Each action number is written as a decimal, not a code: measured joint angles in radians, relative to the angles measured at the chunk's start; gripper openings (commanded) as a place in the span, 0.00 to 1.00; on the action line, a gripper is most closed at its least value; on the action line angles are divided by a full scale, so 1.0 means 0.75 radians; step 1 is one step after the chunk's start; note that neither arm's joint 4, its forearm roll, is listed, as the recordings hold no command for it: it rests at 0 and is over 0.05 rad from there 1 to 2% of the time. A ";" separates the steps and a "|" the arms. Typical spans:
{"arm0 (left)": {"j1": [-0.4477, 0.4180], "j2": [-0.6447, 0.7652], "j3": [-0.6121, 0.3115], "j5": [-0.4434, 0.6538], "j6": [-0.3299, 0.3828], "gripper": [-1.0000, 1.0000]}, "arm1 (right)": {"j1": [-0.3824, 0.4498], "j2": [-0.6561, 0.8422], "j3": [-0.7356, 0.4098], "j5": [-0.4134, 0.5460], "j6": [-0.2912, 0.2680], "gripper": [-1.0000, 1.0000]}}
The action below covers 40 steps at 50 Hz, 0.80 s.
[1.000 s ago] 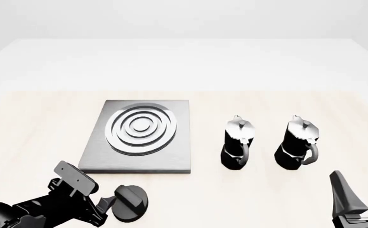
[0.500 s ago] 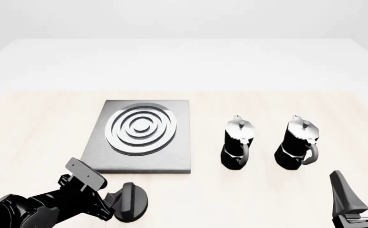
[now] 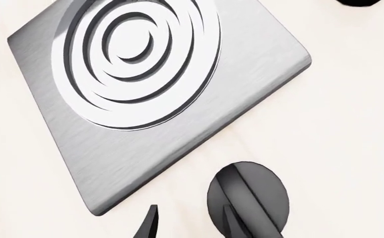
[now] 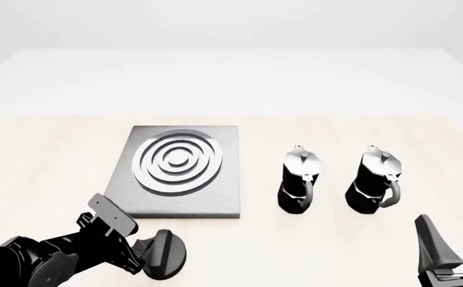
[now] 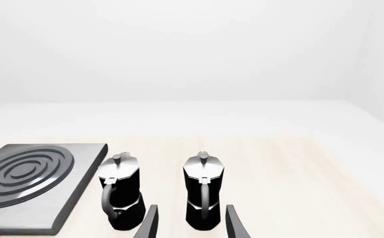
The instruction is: Turn off the stove.
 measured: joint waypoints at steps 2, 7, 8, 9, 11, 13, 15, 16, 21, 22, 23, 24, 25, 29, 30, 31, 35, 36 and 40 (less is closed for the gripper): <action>0.005 -0.007 -0.007 0.014 0.004 1.00 | 0.000 -0.001 0.000 0.001 0.000 1.00; 0.019 -0.043 -0.021 0.053 0.011 1.00 | 0.002 -0.003 0.000 0.003 0.000 1.00; 0.023 -0.052 -0.022 0.061 0.013 1.00 | 0.003 -0.003 0.000 0.003 0.000 1.00; 0.027 -0.062 -0.023 0.069 0.015 1.00 | 0.004 -0.004 0.000 0.004 0.000 1.00; 0.036 -0.084 -0.024 0.087 0.019 1.00 | 0.005 -0.005 0.000 0.005 0.000 1.00; 0.045 -0.108 -0.023 0.106 0.022 1.00 | 0.006 -0.006 0.000 0.005 0.000 1.00; 0.054 -0.133 -0.020 0.124 0.026 1.00 | 0.008 -0.007 0.000 0.006 0.000 1.00; 0.059 -0.145 -0.018 0.133 0.027 1.00 | 0.008 -0.008 0.000 0.006 0.000 1.00; 0.081 -0.210 -0.007 0.180 0.032 1.00 | 0.011 -0.010 -0.001 0.006 -0.001 1.00; 0.085 -0.224 -0.004 0.190 0.032 1.00 | 0.012 -0.010 -0.001 0.006 -0.001 1.00; 0.089 -0.239 0.000 0.200 0.032 1.00 | 0.012 -0.010 -0.001 0.006 -0.001 1.00; 0.093 -0.253 0.003 0.210 0.032 1.00 | 0.013 -0.011 -0.001 0.006 -0.001 1.00; 0.096 -0.268 0.006 0.220 0.033 1.00 | 0.014 -0.011 -0.001 0.006 -0.001 1.00; 0.114 -0.329 0.018 0.265 0.035 1.00 | 0.017 -0.012 -0.001 0.006 -0.002 1.00; 0.118 -0.346 0.020 0.278 0.036 1.00 | 0.018 -0.012 -0.001 0.006 -0.002 1.00; 0.124 -0.363 0.022 0.291 0.038 1.00 | 0.019 -0.012 -0.001 0.006 -0.003 1.00; 0.144 -0.441 0.027 0.357 0.044 1.00 | 0.021 -0.013 -0.001 0.005 -0.003 1.00; 0.149 -0.462 0.027 0.375 0.045 1.00 | 0.022 -0.013 -0.001 0.004 -0.003 1.00; 0.170 -0.547 0.025 0.450 0.049 1.00 | 0.025 -0.013 -0.002 0.003 -0.004 1.00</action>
